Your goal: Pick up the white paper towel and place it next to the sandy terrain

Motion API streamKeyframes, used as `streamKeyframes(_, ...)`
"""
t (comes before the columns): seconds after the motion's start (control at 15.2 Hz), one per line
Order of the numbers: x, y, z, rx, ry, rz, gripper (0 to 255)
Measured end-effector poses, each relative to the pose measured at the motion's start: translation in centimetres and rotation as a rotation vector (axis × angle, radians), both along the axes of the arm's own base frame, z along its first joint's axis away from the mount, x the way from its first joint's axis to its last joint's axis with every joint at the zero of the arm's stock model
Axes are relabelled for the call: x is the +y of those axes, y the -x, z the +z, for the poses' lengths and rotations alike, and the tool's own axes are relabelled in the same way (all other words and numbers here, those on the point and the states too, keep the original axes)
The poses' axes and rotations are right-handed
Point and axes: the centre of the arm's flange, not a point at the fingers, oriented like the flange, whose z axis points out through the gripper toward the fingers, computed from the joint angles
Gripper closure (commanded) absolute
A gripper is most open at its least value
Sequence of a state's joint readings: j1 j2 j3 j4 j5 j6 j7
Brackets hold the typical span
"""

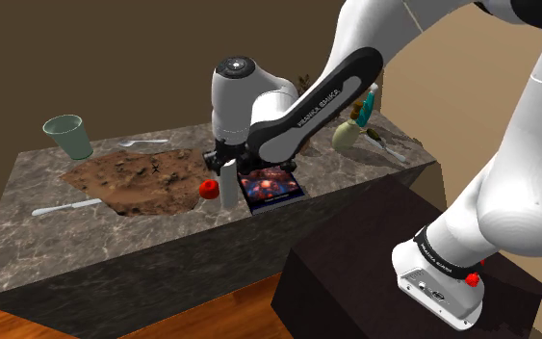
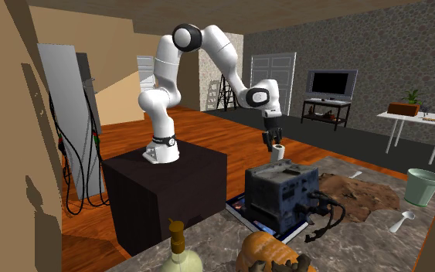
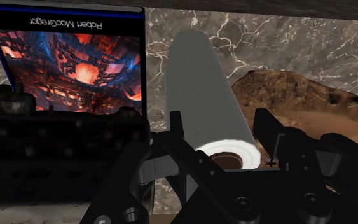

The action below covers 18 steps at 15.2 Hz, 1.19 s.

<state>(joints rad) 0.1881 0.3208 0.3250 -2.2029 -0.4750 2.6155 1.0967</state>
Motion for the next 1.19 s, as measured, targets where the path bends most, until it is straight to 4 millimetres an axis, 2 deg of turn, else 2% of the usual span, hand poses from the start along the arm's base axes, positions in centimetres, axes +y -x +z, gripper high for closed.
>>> streamKeyframes(0.46,-0.1,-0.2,-3.7,0.000,0.000,0.000,255)
streamKeyframes(0.92,0.0,0.0,-4.2,0.000,0.000,0.000,255)
streamKeyframes(0.99,0.0,0.0,-4.2,0.000,0.000,0.000,0)
streamKeyframes(1.19,0.0,0.0,-4.2,0.000,0.000,0.000,0)
